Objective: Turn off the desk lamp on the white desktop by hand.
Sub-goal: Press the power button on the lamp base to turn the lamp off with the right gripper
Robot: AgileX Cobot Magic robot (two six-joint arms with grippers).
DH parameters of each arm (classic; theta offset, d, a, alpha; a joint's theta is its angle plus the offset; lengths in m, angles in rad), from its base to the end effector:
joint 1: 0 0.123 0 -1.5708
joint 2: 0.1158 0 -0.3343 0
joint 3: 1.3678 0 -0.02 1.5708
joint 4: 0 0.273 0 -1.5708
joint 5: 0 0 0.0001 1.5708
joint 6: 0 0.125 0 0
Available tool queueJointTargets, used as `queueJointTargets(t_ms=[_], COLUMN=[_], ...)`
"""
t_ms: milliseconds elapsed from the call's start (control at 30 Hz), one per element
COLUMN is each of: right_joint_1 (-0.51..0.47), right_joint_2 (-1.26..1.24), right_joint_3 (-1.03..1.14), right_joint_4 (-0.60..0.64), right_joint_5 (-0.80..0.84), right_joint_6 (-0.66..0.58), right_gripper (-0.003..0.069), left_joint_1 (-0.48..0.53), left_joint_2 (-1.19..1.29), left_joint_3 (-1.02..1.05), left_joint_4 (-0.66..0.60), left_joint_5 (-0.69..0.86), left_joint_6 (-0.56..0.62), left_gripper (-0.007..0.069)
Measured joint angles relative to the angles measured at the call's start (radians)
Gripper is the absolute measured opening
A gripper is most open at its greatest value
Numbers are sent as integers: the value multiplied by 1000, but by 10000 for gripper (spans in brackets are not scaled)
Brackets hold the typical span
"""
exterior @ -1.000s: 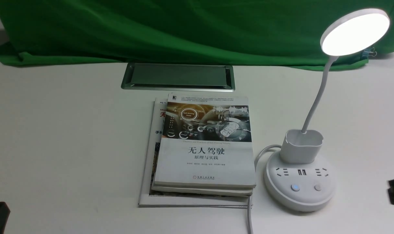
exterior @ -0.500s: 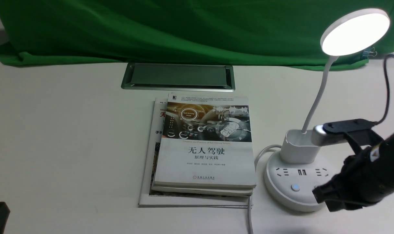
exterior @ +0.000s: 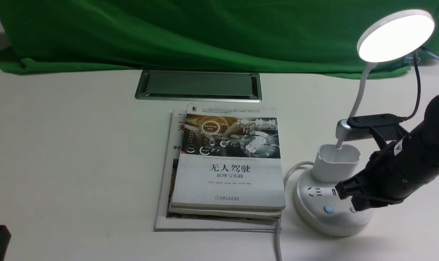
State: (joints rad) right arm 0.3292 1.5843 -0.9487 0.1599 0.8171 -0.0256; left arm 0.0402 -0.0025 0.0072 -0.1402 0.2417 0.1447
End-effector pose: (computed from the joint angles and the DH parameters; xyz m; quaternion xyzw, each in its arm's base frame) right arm 0.2910 0.1148 0.2079 -0.1273 0.9845 0.0782 0.0914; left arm 0.0618 -0.0017 0.1836 -0.0012 0.7603 0.0031 0.6495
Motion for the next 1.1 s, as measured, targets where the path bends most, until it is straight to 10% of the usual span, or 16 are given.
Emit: queueJointTargets(t_ms=[1100], right_joint_1=[-17], right_joint_2=[4], right_joint_3=[-66], right_joint_4=[-2], right_joint_5=[17], right_joint_6=[-13], right_gripper=[32], left_joint_1=[0], left_joint_2=[0], left_joint_3=[0], left_joint_4=[0], left_joint_5=[0], left_joint_6=[0], left_gripper=[242])
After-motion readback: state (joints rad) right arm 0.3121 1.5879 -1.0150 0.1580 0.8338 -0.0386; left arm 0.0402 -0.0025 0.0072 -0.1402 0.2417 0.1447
